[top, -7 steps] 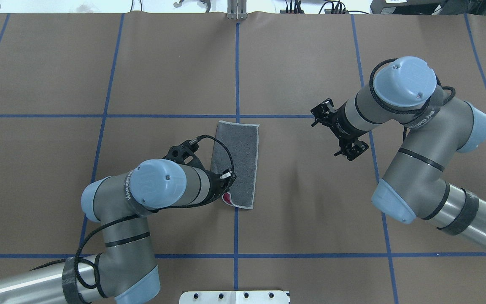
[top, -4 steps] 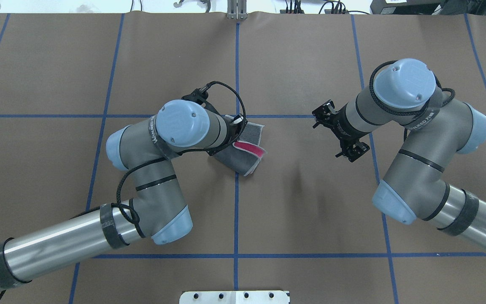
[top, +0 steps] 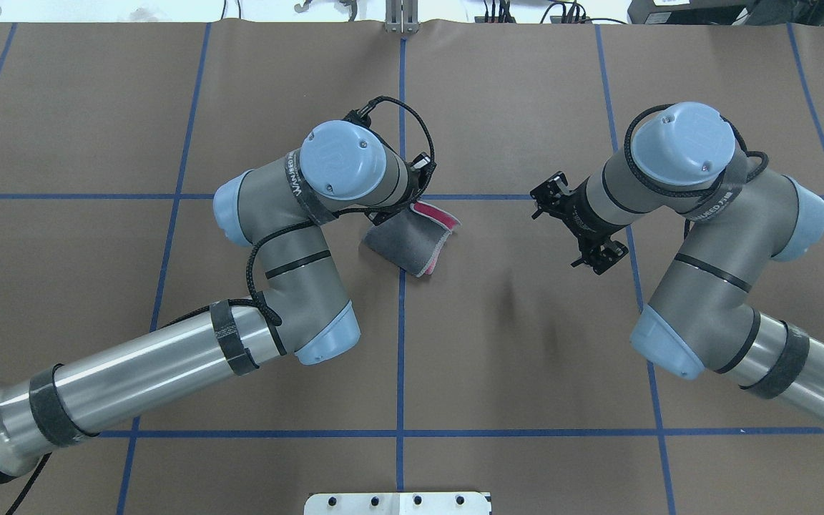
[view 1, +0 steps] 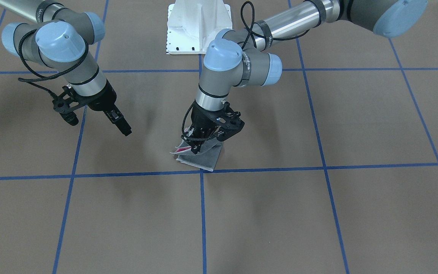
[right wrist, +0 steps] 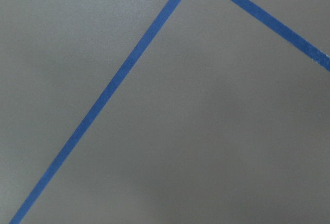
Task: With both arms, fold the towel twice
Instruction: 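Grasp the near towel end with the left gripper and fold it toward the far end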
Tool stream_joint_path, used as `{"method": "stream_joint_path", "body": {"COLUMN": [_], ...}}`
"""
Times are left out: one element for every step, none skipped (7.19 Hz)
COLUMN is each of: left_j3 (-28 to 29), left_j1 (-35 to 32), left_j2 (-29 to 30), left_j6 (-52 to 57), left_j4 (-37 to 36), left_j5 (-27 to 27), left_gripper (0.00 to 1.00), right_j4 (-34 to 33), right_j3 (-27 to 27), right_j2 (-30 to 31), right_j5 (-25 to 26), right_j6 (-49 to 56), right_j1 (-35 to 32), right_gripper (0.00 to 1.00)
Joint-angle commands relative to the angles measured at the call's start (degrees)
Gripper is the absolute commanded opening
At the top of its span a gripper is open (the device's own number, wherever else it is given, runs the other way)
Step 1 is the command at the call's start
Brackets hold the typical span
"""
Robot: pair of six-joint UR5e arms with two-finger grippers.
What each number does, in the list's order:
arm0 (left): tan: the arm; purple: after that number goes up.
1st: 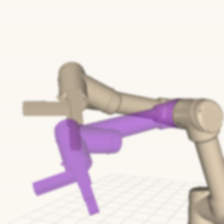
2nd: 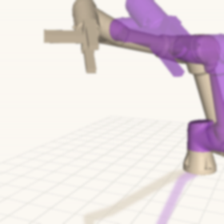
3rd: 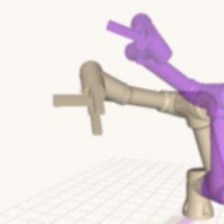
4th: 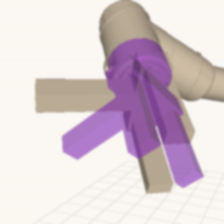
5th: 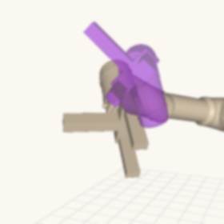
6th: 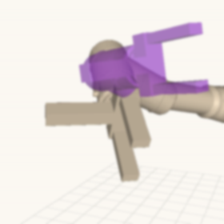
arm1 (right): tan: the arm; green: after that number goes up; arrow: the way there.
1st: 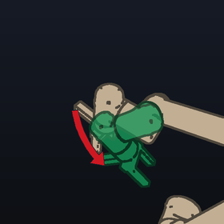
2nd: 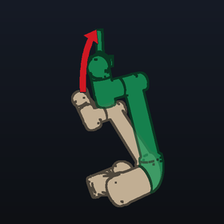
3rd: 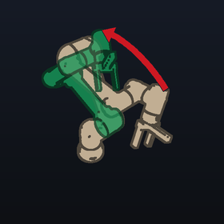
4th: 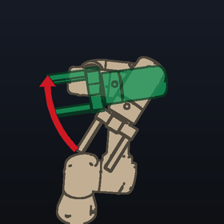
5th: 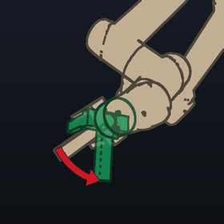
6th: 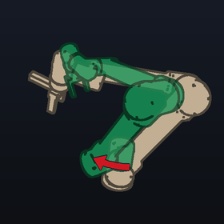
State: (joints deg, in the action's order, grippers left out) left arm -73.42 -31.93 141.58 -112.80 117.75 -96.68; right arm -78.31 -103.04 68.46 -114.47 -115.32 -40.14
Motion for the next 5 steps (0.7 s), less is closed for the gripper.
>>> {"method": "stream_joint_path", "body": {"left_j3": [2.2, 3.2, 3.3, 3.5, 3.6], "left_j1": [-1.6, -2.1, -2.3, -2.4, -3.0], "left_j2": [0.4, 0.4, 0.3, 0.2, 0.2], "left_j6": [0.6, 0.6, 0.6, 0.6, 0.7], "left_j4": [1.3, 1.3, 1.3, 1.3, 1.3], "left_j5": [-0.1, -0.2, -0.9, -1.1, -1.8], "left_gripper": [0.00, 0.00, 0.00, 0.00, 0.00], "right_j4": [0.0, 0.0, 0.0, 0.0, 0.0], "right_j3": [0.3, 0.4, 0.6, 0.7, 0.6], "right_j2": [-0.1, -0.1, -0.3, -0.3, -0.3], "right_j5": [0.0, 0.0, 0.0, 0.0, 0.1], "right_j6": [0.3, 0.3, 0.3, 0.3, 0.3], "right_j1": [0.1, 0.1, 0.1, 0.1, 0.1], "right_gripper": [1.00, 1.00, 1.00, 1.00, 1.00]}}
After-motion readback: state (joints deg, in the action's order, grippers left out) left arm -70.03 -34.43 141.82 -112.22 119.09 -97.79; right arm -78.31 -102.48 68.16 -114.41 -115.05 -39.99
